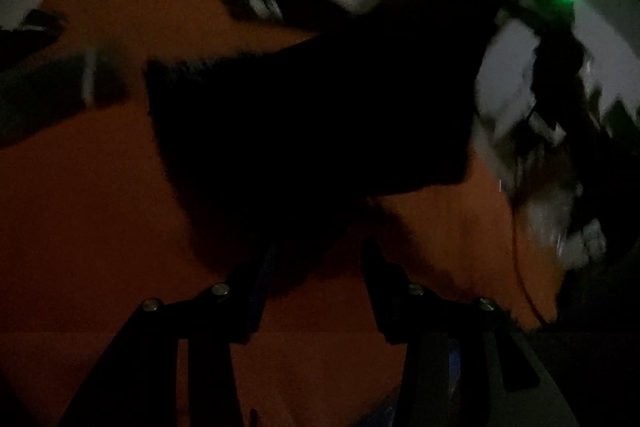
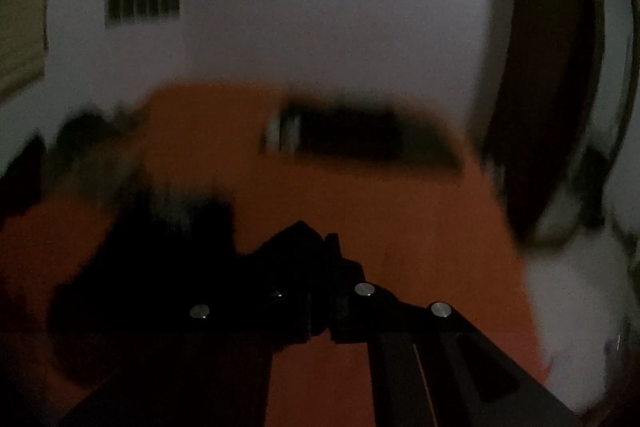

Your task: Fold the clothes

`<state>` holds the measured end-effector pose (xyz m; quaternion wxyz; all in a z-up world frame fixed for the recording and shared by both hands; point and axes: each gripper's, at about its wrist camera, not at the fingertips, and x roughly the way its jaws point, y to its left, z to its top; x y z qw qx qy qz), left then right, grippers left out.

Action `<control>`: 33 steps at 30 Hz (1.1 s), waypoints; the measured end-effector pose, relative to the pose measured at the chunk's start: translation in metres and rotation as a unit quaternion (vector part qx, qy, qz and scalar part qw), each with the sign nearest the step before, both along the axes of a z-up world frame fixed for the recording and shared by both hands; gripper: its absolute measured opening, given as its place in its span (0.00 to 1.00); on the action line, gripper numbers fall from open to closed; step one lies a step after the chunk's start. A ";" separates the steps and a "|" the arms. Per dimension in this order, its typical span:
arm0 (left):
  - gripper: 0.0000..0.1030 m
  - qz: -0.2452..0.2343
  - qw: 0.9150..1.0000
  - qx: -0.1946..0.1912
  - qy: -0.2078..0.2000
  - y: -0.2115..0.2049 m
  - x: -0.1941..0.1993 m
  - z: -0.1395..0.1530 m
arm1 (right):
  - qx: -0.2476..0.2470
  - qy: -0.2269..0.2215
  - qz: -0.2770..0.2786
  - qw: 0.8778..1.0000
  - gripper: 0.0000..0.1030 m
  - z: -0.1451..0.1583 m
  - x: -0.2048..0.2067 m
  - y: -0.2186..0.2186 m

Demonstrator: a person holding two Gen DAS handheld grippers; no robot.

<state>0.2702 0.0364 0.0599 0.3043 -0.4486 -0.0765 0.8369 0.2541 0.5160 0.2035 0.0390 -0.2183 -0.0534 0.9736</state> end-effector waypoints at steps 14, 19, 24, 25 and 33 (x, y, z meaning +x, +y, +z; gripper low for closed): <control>0.48 0.143 0.987 0.065 0.021 -0.084 -0.001 0.027 | 0.127 -0.159 0.375 0.905 0.05 -0.084 -0.007 -0.305; 0.48 0.147 0.986 0.060 -0.047 -0.063 -0.001 -0.027 | 0.172 -0.252 0.354 0.884 0.16 -0.220 0.020 -0.329; 0.48 0.118 0.990 0.038 -0.074 -0.039 0.001 -0.049 | 0.162 -0.215 0.324 0.907 0.50 -0.221 0.046 -0.309; 0.48 0.109 0.991 0.028 -0.073 -0.033 0.003 -0.052 | 0.129 -0.199 0.321 0.917 0.58 -0.208 0.055 -0.294; 0.48 0.015 0.993 -0.074 -0.089 0.028 0.037 -0.082 | -0.026 -0.158 0.086 0.983 0.89 -0.201 0.107 -0.128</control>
